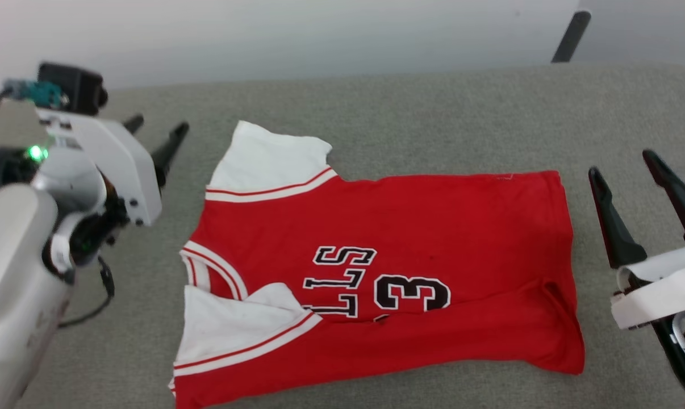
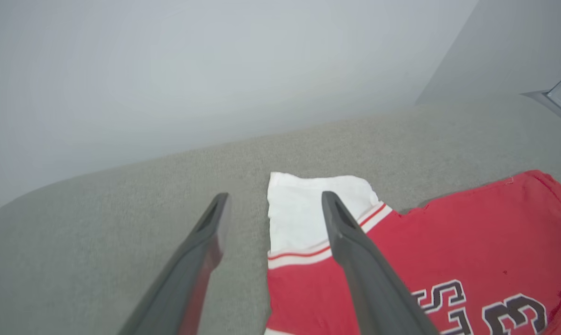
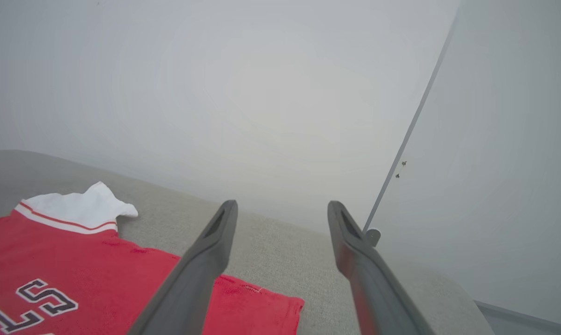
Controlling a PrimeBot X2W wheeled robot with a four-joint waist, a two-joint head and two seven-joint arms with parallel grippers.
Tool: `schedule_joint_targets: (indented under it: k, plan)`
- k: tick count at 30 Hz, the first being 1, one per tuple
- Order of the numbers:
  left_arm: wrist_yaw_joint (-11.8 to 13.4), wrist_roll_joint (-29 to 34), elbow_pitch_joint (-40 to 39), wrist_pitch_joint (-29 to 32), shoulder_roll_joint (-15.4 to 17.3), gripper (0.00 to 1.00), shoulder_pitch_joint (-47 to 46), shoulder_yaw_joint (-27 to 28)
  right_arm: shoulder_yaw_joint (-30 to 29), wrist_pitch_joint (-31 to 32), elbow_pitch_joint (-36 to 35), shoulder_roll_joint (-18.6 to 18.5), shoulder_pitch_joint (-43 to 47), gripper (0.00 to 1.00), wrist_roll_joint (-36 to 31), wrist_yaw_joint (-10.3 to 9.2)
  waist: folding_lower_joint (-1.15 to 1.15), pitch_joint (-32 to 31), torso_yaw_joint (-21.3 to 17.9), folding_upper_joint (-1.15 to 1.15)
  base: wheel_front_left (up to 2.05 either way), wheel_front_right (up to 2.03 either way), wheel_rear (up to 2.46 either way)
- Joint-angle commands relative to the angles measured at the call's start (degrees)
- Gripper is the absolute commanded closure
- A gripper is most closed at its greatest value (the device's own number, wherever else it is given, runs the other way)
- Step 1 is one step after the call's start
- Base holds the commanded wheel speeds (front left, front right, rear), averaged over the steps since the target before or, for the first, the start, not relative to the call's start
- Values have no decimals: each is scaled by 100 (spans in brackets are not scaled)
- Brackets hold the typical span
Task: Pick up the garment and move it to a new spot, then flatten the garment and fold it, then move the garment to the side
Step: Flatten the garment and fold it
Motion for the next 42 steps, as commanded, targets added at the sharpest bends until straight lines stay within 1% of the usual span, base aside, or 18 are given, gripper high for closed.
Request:
schedule_joint_targets:
  k: [1, 4, 8, 13, 18, 20, 22, 24, 29, 34, 37, 39, 40, 41, 42]
  plan:
    - [-27, 29, 42, -40, -17, 0, -87, 14, -13, -66, 22, 55, -94, 0, -34, -6, 0, 164, -147, 0, 0, 0, 0]
    - [-123, 121, 354, -192, -113, 0, -379, 18, 6, -489, 82, 211, -123, 0, -237, -6, 0, 356, -288, 0, 0, 0, 0]
    - [-265, 157, 783, -103, -166, 0, -764, -12, 19, -740, 98, 379, -211, 0, -378, -6, 0, 648, -492, 0, 0, 0, 0]
    - [-408, 185, 1258, 210, -151, 0, -1233, -98, 3, -845, 62, 529, -288, 0, -420, -6, 0, 1049, -762, 0, 0, 0, 0]
    - [-480, 196, 1702, 813, -48, 0, -1668, -217, 64, -892, 41, 639, -318, 0, -373, -6, 0, 1404, -1019, 0, 0, 0, 0]
    - [-425, 169, 1876, 1094, -17, 0, -1827, -237, 76, -887, 69, 707, -335, 0, -325, -6, 0, 1517, -1101, 0, 0, 0, 0]
    - [-424, 180, 1997, 1359, 14, 0, -1962, -290, 104, -914, 90, 745, -356, 0, -295, -6, 0, 1611, -1170, 0, 0, 0, 0]
    - [-355, 135, 2093, 1606, 26, 0, -2081, -296, 132, -943, 123, 786, -377, 0, -270, -6, 0, 1694, -1233, 0, 0, 0, 0]
    - [-297, 116, 2223, 2061, 51, 0, -2259, -389, 150, -1001, 212, 844, -424, 0, -209, -6, 0, 1849, -1330, 0, 0, 0, 0]
    - [-196, 219, 2373, 2416, 83, 0, -2297, -541, 176, -1015, 297, 894, -445, 0, -154, -6, 0, 1958, -1393, 0, 0, 0, 0]
    - [-220, 323, 2458, 2473, 119, 0, -2254, -666, 190, -1027, 322, 906, -497, 0, -142, -6, 0, 2010, -1415, 0, 0, 0, 0]
    - [-175, 250, 2552, 2528, 55, 0, -2195, -667, 192, -1022, 338, 907, -518, 0, -132, -6, 0, 2031, -1425, 0, 0, 0, 0]
    - [-194, 189, 2590, 2578, 2, 39, -2156, -662, 184, -1002, 348, 908, -528, 0, -126, -6, 0, 2036, -1424, 0, 0, 0, 0]
    - [-213, 161, 2619, 2654, -32, 65, -2127, -679, 182, -988, 349, 909, -542, 0, -122, -6, 0, 2042, -1423, 0, 0, 0, 0]
    - [-242, 144, 2641, 2716, -54, 100, -2107, -707, 183, -970, 350, 912, -550, 0, -108, -6, 0, 2046, -1421, 0, 0, 0, 0]
